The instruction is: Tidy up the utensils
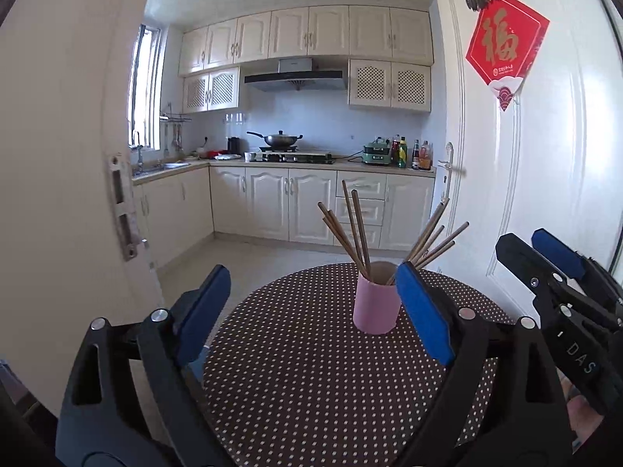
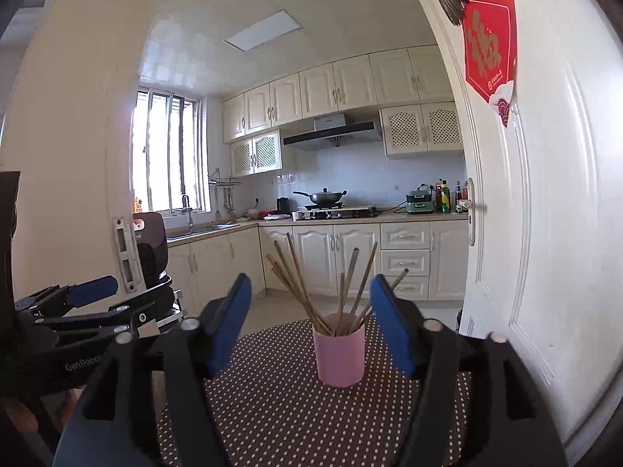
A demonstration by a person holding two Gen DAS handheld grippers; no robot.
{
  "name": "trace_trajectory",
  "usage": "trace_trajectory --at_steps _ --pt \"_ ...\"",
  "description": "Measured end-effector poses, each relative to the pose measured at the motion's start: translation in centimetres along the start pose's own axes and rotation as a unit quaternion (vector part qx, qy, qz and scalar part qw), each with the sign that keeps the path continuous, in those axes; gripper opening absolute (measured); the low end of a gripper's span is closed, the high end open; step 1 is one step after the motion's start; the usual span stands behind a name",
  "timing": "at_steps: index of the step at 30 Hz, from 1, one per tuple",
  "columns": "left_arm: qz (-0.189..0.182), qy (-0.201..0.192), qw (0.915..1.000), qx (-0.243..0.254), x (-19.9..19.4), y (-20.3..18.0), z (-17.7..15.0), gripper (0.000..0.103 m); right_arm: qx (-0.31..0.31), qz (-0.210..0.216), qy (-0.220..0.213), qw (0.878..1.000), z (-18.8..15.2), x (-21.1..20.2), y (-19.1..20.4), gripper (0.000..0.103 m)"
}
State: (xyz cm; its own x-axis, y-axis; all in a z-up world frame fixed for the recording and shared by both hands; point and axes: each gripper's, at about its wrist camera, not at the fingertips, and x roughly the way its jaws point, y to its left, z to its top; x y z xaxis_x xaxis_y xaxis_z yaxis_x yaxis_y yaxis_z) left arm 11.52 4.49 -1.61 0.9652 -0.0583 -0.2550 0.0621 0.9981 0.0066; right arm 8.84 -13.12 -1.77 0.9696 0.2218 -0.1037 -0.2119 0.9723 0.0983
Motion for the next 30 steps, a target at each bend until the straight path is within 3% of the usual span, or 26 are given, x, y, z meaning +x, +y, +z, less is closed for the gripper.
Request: trace_trajectory --at_steps 7,9,21,30 --pt "0.018 -0.023 0.9995 0.013 -3.5 -0.2 -0.2 0.091 -0.008 -0.017 0.006 1.000 0.0 -2.7 1.2 0.092" --pt "0.016 -0.026 0.9995 0.013 -4.3 -0.1 -0.2 0.092 -0.009 -0.024 0.001 1.000 -0.1 -3.6 1.4 0.094" --pt "-0.002 -0.052 0.9986 0.000 -6.9 0.1 -0.5 0.093 -0.049 -0.059 -0.028 0.997 -0.3 -6.9 2.9 0.095" --pt "-0.001 -0.062 0.9981 0.004 -7.1 0.0 -0.8 0.093 -0.052 -0.068 -0.028 0.996 -0.5 -6.9 2.8 0.095"
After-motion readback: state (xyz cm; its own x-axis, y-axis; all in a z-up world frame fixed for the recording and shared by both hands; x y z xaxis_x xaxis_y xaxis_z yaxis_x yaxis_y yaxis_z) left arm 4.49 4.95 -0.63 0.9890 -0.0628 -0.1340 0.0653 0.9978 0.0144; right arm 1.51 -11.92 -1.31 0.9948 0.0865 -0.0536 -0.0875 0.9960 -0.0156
